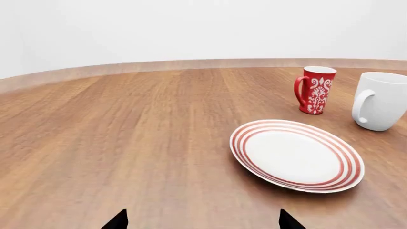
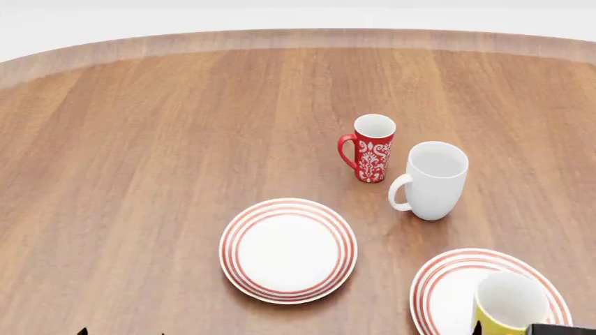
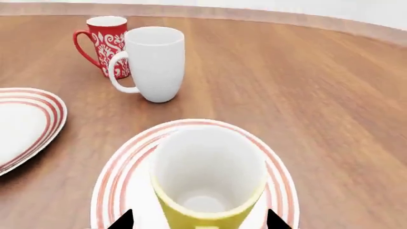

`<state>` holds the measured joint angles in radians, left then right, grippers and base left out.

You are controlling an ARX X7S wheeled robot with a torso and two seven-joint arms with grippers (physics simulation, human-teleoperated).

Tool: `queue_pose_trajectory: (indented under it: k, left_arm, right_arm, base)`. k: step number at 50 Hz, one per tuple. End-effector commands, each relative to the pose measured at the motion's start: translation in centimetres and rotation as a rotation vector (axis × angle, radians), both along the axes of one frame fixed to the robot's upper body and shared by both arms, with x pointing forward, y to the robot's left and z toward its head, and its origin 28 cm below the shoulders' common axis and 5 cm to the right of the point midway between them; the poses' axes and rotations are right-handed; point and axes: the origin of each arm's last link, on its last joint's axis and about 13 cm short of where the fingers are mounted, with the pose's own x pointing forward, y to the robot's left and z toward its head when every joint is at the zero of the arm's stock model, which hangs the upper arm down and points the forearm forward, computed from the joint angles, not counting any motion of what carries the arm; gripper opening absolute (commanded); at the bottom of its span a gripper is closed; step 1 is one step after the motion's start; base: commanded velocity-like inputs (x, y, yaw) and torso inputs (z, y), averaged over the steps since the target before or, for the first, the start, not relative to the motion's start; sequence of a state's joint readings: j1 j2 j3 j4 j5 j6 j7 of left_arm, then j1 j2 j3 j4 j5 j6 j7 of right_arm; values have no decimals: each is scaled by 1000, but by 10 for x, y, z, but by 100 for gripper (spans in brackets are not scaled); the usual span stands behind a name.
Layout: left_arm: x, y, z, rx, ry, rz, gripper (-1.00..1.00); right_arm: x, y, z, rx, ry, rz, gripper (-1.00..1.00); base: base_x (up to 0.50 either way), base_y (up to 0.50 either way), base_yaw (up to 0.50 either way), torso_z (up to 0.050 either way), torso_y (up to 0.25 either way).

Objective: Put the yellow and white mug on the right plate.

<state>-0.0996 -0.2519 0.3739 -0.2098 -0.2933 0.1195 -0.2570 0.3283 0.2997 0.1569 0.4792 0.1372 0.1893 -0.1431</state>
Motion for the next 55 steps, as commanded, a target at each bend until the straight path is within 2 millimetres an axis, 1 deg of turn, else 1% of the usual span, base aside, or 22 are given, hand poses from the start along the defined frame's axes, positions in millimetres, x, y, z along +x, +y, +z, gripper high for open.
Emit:
queue_pose_trajectory:
  k: [1,5,6,9,12,16,21,22,23,24,28,33,36,43,45,50,55]
  left_arm:
    - [0,0,0,-1,0,0,100]
    - [0,0,0,2,-6,7,100]
    - [0,0,0,2,-5,5,100]
    - [0,0,0,2,-5,3,100]
    - [0,0,0,2,-6,3,100]
    - [0,0,0,3,-7,3,100]
    - [-1,-1,-1,5,-5,-1,100]
    - [-1,-2,-1,4,-4,-4,100]
    - [-1,-2,-1,5,-4,-4,100]
    - [-1,-2,-1,5,-3,-5,100]
    - [-1,-2,-1,5,-5,-7,100]
    - [-1,-2,-1,4,-5,-7,100]
    - [-1,-3,-1,5,-5,-10,100]
    - [0,-2,-2,7,-4,-2,100]
    - [-1,-3,-2,7,-2,-4,100]
    - [-1,-3,-1,6,-3,-6,100]
    - [-2,-4,-1,6,-3,-11,100]
  right_arm:
    - [-35,18,47,-72,-156,60,100]
    - [-42,28,56,-97,-205,93,100]
    - [-45,34,58,-92,-231,119,100]
    - [-47,43,56,-89,-247,156,100]
    - [-47,53,53,-108,-251,197,100]
    - [-42,61,46,-128,-236,223,100]
    - [-45,75,40,-122,-245,280,100]
    - [-46,80,37,-129,-238,320,100]
    - [-46,80,37,-129,-238,320,100]
    - [-48,88,35,-145,-232,370,100]
    - [-49,97,35,-143,-241,408,100]
    - [-47,113,28,-134,-222,511,100]
    - [-45,124,20,-125,-210,569,100]
    - [-51,138,13,-144,-230,638,100]
    - [-55,144,14,-176,-254,671,100]
    - [-68,152,29,-156,-332,702,100]
    - [-76,155,33,-154,-356,722,100]
  base:
    - [0,0,0,0,0]
    - [0,0,0,0,0]
    - [0,0,0,0,0]
    - [0,0,0,0,0]
    - [0,0,0,0,0]
    - [0,0,0,0,0]
    - [0,0,0,0,0]
    - [0,0,0,0,0]
    - [0,0,0,0,0]
    - [0,0,0,0,0]
    - [0,0,0,0,0]
    - [0,0,0,0,0]
    - [0,0,0,0,0]
    - [0,0,0,0,0]
    - [0,0,0,0,0]
    - [0,0,0,0,0]
    - [0,0,0,0,0]
